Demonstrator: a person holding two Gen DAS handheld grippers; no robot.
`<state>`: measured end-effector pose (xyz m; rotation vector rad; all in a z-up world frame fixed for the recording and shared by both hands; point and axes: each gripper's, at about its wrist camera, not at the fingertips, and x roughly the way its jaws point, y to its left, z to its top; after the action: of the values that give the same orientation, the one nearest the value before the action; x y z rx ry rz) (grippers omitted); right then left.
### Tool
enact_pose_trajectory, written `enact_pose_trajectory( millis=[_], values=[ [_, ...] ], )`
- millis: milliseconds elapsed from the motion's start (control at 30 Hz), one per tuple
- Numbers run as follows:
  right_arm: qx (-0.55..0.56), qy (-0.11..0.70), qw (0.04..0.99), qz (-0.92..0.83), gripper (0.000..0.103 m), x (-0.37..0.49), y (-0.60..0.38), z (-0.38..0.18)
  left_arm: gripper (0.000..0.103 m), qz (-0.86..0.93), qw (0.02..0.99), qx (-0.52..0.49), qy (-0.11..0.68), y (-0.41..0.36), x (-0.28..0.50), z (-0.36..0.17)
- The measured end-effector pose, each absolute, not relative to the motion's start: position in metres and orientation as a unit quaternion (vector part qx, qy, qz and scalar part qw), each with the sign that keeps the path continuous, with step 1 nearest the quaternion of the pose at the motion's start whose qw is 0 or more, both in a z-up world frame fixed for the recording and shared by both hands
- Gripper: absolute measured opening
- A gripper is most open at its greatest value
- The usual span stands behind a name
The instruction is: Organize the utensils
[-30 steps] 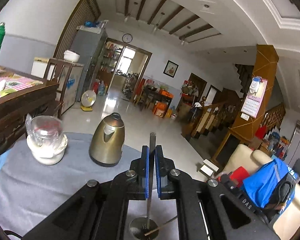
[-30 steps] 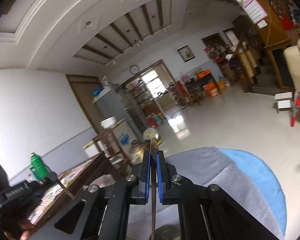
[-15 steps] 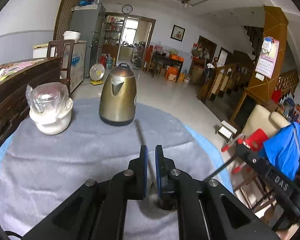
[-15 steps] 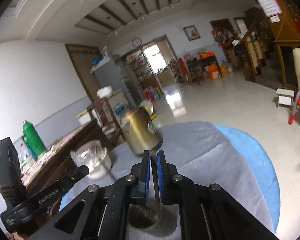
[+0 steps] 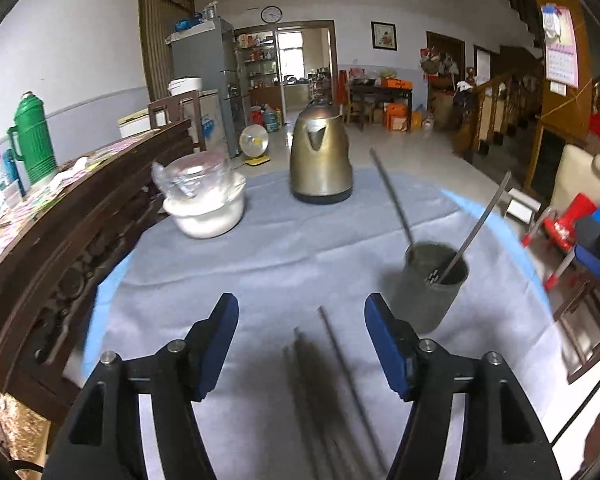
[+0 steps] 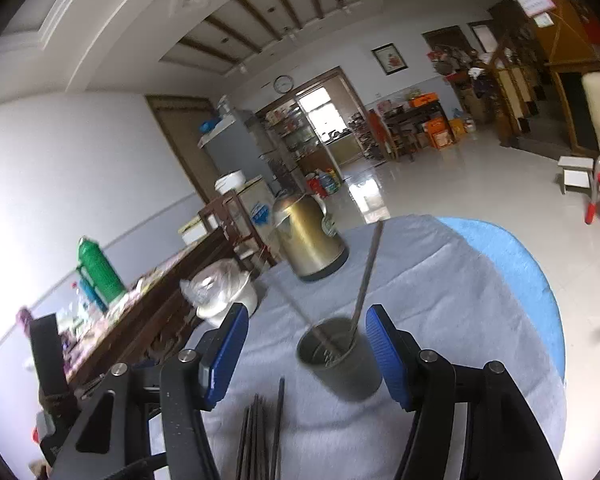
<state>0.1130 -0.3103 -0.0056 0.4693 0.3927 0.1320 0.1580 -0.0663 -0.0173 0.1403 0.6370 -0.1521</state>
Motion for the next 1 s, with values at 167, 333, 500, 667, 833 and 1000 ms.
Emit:
enact_pose_trajectory(
  millis=[167,333,500,667,833,1000],
  values=[
    [0.206,0.221,0.949,0.093,0.064,0.115,-0.277,-0.009,0.067,-0.048,0.942,0.08,0.321,-0.047,0.149,-0.029],
    [0.194,0.24,0.945,0.112,0.064,0.12,-0.248,-0.014,0.067,-0.035,0.939,0.08,0.332,-0.031,0.15,-0.038],
    [0.176,0.257,0.943,0.117,0.064,0.128,-0.226,-0.021,0.067,-0.029,0.936,0.071,0.343,-0.019,0.154,-0.048],
    [0.165,0.276,0.939,0.119,0.064,0.136,-0.211,-0.028,0.067,-0.029,0.933,0.064,0.353,-0.011,0.162,-0.057],
    [0.159,0.289,0.937,0.117,0.064,0.146,-0.202,-0.034,0.067,-0.031,0.929,0.059,0.363,-0.008,0.17,-0.064],
    [0.155,0.303,0.933,0.115,0.063,0.16,-0.196,-0.042,0.067,-0.035,0.925,0.057,0.374,-0.007,0.179,-0.072]
  ],
)
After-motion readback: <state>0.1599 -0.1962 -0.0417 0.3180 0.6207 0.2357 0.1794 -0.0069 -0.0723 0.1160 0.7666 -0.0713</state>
